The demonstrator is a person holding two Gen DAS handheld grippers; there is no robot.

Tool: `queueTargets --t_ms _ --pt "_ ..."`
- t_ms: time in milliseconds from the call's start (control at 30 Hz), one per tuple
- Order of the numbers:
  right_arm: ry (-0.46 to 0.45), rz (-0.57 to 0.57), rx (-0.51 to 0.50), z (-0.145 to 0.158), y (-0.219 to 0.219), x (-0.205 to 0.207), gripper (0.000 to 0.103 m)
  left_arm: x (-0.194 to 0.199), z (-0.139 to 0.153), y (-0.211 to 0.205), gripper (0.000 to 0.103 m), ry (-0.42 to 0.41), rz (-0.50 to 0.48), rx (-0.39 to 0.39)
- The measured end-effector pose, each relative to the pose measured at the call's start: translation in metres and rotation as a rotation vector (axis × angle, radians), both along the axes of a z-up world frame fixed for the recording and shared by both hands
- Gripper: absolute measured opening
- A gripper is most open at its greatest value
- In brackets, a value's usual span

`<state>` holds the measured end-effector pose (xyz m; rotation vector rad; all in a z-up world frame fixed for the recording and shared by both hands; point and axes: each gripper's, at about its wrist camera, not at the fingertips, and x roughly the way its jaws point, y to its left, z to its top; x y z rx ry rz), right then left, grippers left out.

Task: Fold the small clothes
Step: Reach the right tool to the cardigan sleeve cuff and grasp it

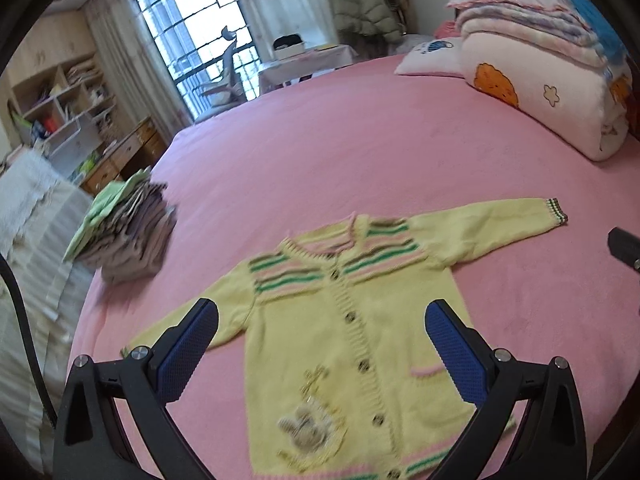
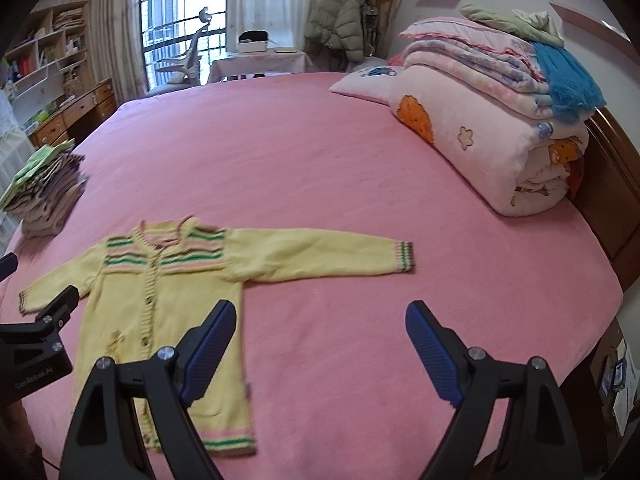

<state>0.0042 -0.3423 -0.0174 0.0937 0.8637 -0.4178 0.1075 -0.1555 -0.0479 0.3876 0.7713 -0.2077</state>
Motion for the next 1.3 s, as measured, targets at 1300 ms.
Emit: queueTargets --t_ms 1300 --pt "0.102 -0.295 0.506 -0.209 -0.217 0.119 0.060 0.119 -0.197 -0.193 0.088 0.255 -0.093 0.109"
